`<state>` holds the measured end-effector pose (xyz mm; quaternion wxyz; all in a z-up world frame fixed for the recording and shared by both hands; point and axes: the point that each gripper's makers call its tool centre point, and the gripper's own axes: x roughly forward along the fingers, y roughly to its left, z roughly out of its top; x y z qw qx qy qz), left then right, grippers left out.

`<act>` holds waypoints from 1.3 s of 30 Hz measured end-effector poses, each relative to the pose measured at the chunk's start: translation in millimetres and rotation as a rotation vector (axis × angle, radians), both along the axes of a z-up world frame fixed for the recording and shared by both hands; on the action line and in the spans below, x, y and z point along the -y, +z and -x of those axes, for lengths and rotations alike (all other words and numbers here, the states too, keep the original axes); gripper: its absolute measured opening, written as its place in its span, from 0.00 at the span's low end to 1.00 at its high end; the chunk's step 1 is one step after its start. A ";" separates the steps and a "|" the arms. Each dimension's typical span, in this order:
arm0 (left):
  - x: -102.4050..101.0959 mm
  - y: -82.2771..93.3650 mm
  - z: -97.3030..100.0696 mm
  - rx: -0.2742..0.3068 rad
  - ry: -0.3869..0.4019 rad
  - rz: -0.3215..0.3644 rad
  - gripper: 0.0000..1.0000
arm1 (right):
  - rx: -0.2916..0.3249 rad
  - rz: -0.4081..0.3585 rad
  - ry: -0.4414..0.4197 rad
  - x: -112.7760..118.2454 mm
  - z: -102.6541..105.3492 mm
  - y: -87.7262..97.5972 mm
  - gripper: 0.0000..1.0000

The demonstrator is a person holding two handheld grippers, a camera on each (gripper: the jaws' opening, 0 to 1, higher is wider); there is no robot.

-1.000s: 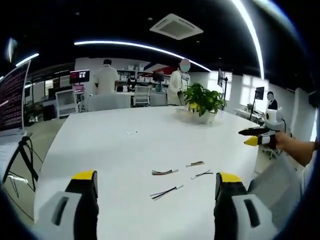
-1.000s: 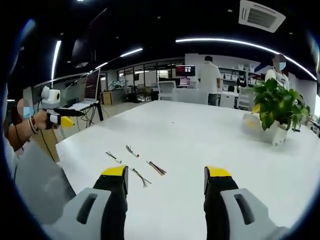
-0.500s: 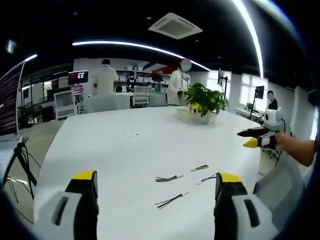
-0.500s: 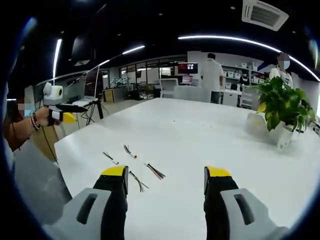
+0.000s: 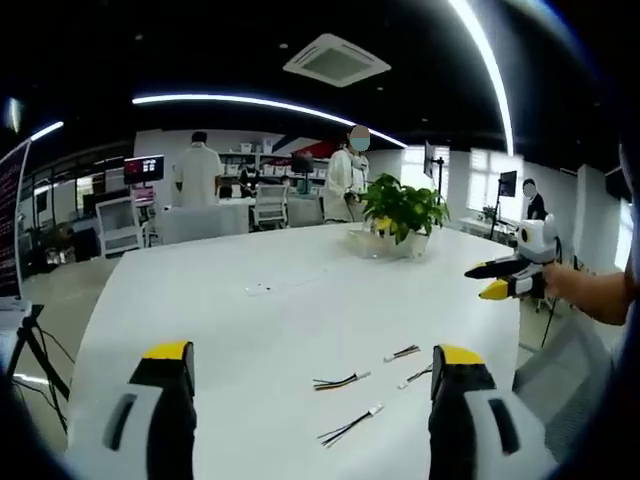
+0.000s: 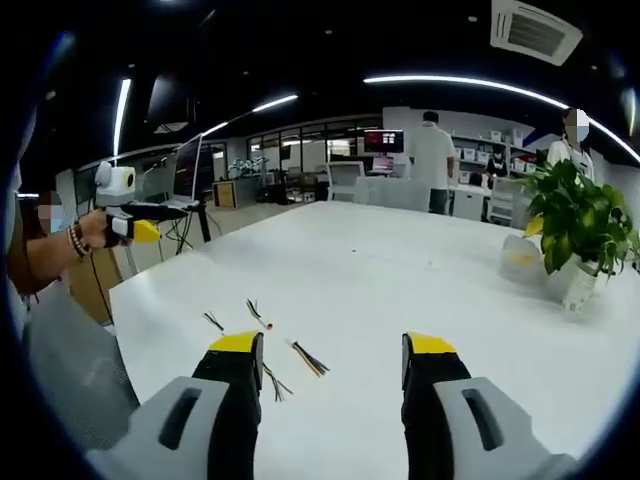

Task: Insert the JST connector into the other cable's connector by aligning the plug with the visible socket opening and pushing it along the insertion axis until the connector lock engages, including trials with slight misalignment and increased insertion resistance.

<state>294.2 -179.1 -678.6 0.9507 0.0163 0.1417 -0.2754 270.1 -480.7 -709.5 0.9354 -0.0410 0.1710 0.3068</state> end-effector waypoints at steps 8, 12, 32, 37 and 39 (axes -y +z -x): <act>12.8 -4.1 -11.6 0.036 -0.118 -0.077 0.96 | 0.021 0.014 0.059 -2.3 -9.4 3.3 0.49; 26.8 0.2 -14.2 0.045 -0.208 -0.007 0.96 | 0.025 0.024 0.103 -6.4 -11.7 4.1 0.46; 73.5 2.3 -20.6 0.154 -0.529 0.070 0.72 | -0.003 0.121 0.408 -52.3 -14.7 -10.9 0.35; 85.3 -10.3 -26.2 0.144 -0.586 0.054 0.68 | -0.010 0.132 0.436 -58.8 -17.1 -14.9 0.33; 87.9 -19.1 -30.5 0.128 -0.598 0.027 0.68 | -0.012 0.138 0.445 -60.9 -18.4 -17.7 0.32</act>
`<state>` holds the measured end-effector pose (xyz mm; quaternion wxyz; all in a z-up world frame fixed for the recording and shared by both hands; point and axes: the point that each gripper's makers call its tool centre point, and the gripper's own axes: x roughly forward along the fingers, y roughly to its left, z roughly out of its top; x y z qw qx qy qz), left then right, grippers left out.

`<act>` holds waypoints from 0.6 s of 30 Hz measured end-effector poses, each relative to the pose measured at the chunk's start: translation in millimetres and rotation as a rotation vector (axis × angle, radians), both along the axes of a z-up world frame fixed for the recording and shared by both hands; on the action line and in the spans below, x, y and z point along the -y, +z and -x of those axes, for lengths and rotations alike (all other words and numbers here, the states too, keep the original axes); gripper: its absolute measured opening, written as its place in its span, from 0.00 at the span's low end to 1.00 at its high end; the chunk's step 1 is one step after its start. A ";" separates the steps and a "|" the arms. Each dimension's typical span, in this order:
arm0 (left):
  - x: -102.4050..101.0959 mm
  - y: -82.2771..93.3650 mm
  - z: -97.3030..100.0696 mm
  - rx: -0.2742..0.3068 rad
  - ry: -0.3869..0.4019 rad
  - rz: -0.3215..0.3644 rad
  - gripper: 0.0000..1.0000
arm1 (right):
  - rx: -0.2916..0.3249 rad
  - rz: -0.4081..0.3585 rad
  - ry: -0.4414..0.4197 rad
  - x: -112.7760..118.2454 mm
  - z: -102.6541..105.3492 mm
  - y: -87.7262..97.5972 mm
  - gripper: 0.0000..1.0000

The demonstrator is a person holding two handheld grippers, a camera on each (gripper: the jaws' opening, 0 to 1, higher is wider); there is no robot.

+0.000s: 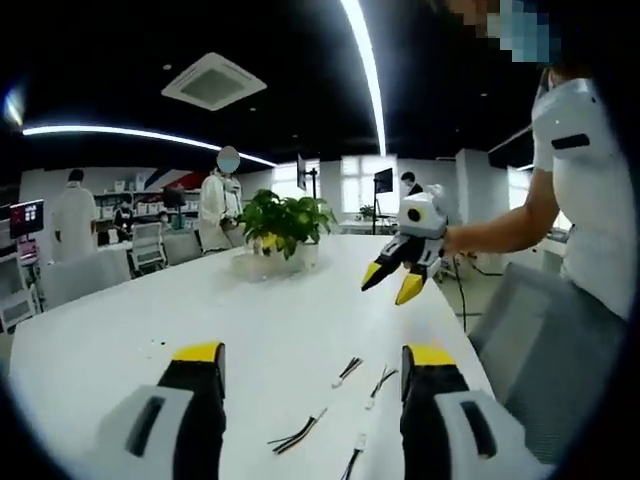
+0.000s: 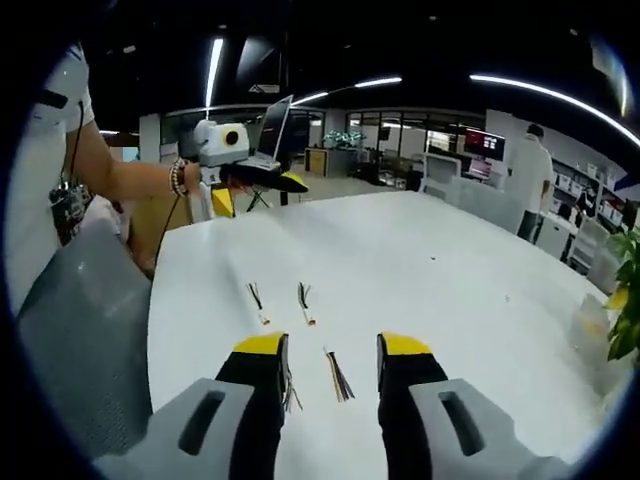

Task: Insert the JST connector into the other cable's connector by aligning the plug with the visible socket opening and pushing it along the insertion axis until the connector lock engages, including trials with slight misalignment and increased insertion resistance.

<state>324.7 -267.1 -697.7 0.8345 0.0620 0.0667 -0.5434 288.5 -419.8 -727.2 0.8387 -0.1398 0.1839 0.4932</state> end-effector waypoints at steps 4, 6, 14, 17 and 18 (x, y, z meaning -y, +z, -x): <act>6.2 -16.5 -4.2 -0.014 -0.041 -0.051 0.64 | -0.019 0.014 0.027 -5.5 -0.4 -8.2 0.32; 9.3 -22.2 -6.3 -0.012 -0.055 -0.063 0.59 | -0.027 0.029 0.035 -6.8 -2.0 -13.7 0.31; 18.2 -51.2 -9.8 -0.026 -0.092 -0.129 0.59 | -0.039 0.047 0.063 -14.7 -7.4 -25.6 0.29; 25.0 -60.1 -7.5 -0.023 -0.107 -0.159 0.58 | -0.044 0.053 0.070 -17.0 -10.0 -31.1 0.28; 25.9 -62.1 -7.8 -0.031 -0.109 -0.159 0.58 | -0.047 0.054 0.070 -17.6 -11.0 -32.7 0.28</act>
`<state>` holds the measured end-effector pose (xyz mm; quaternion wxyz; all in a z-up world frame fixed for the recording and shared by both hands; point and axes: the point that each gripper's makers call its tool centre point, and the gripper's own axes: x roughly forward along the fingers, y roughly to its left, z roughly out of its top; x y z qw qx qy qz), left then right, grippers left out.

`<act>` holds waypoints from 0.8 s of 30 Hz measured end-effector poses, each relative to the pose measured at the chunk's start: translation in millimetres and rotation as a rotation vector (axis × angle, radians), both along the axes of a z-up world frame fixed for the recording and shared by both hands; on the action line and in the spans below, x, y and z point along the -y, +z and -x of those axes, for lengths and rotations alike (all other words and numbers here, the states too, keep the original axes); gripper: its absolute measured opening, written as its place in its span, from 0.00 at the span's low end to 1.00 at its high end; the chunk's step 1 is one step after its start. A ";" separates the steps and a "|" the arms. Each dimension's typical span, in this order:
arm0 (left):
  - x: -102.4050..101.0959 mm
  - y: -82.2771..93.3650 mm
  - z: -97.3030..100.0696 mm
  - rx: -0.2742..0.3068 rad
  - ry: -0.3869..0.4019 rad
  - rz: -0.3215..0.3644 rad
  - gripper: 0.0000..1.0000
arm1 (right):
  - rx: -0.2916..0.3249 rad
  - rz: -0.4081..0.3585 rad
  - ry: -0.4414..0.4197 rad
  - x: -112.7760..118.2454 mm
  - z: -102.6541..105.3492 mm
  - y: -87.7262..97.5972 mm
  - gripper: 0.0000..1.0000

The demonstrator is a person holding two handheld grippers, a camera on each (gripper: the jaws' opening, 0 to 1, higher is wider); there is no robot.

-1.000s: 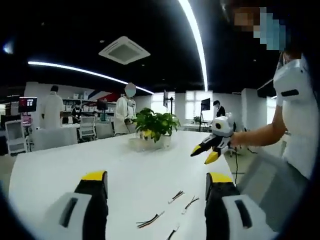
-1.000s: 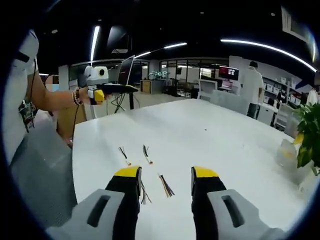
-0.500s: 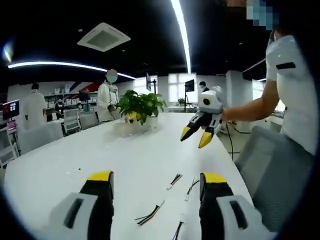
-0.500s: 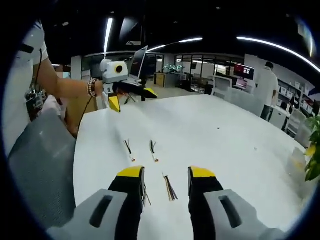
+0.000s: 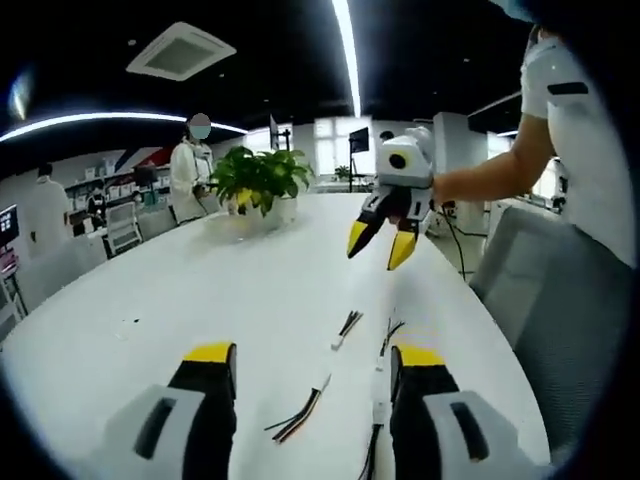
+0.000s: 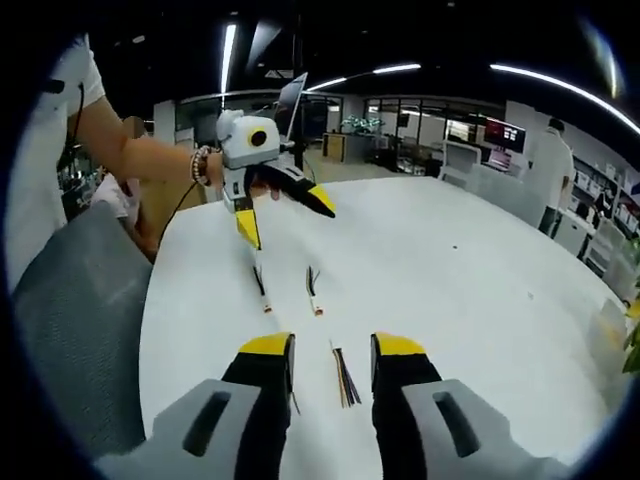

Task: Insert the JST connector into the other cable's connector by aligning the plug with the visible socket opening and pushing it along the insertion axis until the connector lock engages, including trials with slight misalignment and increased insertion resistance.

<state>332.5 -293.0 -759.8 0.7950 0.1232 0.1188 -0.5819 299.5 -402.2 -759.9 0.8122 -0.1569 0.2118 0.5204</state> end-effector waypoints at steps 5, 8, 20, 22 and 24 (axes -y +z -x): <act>8.1 -19.0 -1.7 -0.026 -0.022 -0.035 0.55 | -0.013 0.005 0.008 -4.7 -5.3 -12.4 0.26; 12.3 -26.6 -0.2 -0.036 -0.028 -0.051 0.51 | -0.028 0.002 0.015 -8.4 -6.4 -19.0 0.25; 21.4 -52.8 0.4 -0.035 -0.058 -0.103 0.34 | -0.051 0.025 0.039 -16.1 -19.0 -45.5 0.20; 21.6 -55.3 -0.8 -0.037 -0.059 -0.103 0.30 | -0.053 0.031 0.046 -17.3 -19.7 -49.5 0.19; 21.7 -58.1 -1.9 -0.039 -0.058 -0.105 0.27 | -0.055 0.032 0.051 -18.6 -20.0 -53.9 0.18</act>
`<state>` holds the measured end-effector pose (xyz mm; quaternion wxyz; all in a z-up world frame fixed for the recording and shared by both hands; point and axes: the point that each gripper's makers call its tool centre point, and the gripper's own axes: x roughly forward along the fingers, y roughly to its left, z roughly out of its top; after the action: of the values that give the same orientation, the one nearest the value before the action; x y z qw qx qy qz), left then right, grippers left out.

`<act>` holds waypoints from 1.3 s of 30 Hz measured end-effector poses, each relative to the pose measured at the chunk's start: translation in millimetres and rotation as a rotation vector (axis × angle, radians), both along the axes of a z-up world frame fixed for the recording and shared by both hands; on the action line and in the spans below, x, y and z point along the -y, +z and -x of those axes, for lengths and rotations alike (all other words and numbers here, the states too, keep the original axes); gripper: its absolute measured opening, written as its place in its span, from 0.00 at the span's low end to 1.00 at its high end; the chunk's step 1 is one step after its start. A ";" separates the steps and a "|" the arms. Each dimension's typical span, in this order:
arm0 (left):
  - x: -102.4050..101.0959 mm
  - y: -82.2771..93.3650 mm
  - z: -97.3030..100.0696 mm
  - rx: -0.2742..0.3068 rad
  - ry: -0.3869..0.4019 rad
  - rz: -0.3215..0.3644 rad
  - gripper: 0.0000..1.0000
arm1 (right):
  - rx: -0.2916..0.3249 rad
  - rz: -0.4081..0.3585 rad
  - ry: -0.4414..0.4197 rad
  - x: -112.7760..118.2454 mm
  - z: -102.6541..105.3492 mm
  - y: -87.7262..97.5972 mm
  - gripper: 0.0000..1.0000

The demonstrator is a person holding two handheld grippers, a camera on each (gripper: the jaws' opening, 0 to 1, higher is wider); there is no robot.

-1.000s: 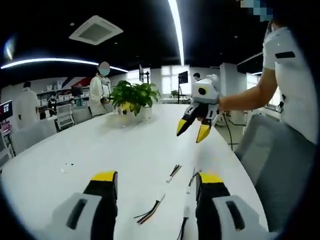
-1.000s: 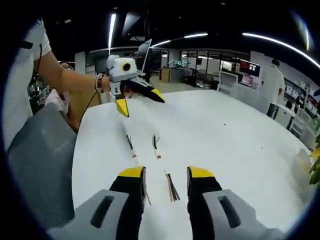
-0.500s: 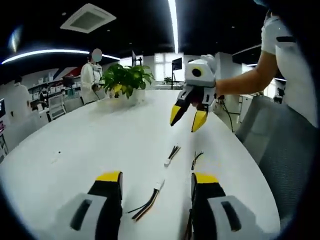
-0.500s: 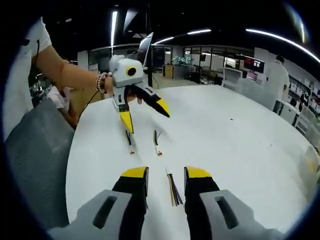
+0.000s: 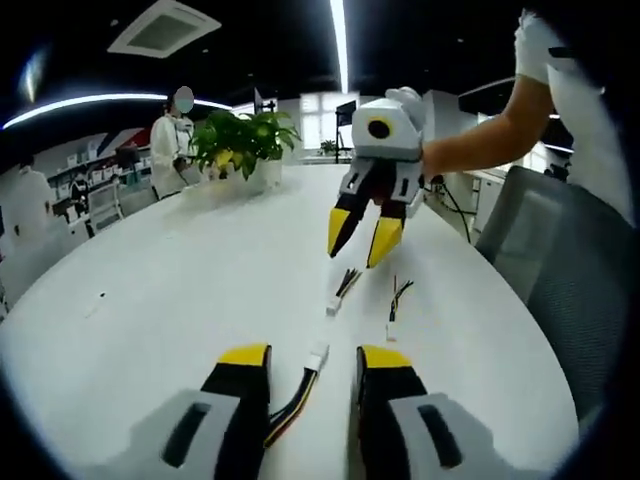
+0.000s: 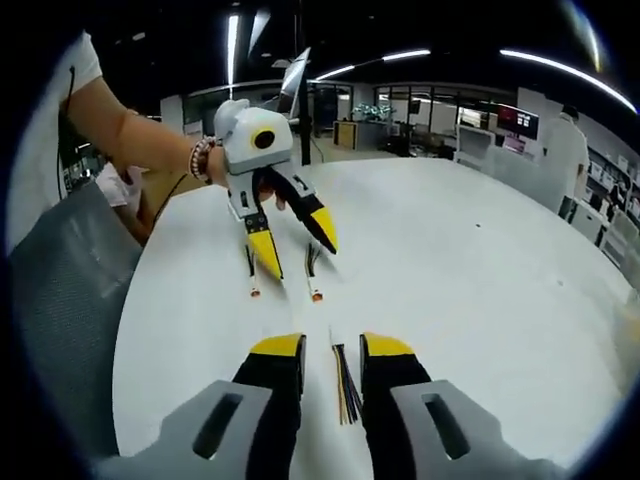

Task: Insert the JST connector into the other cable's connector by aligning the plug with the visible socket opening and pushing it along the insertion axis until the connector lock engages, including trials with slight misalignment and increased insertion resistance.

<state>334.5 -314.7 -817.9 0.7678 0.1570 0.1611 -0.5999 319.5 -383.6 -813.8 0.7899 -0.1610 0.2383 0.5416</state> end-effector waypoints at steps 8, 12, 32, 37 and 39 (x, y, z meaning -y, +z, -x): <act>-0.9 -11.3 0.9 -0.014 -0.004 -0.018 0.22 | -0.010 0.009 0.007 -4.5 -1.0 -12.4 0.15; -0.7 -12.1 0.4 -0.020 -0.007 -0.002 0.20 | -0.010 0.015 0.012 -6.2 -3.1 -15.5 0.15; 0.4 -23.9 -3.7 -0.047 -0.011 0.012 0.05 | -0.026 0.015 0.016 -12.3 -6.8 -28.3 0.10; -0.6 -24.6 -6.0 -0.048 0.000 0.018 0.03 | -0.029 0.027 0.024 -12.2 -5.9 -32.0 0.08; -0.3 -24.6 -5.9 -0.048 0.001 0.021 0.02 | -0.026 0.028 0.029 -12.4 -5.5 -32.4 0.07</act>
<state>340.4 -314.4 -842.5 0.7655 0.1345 0.1733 -0.6049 324.9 -371.2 -846.2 0.7764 -0.1685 0.2538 0.5516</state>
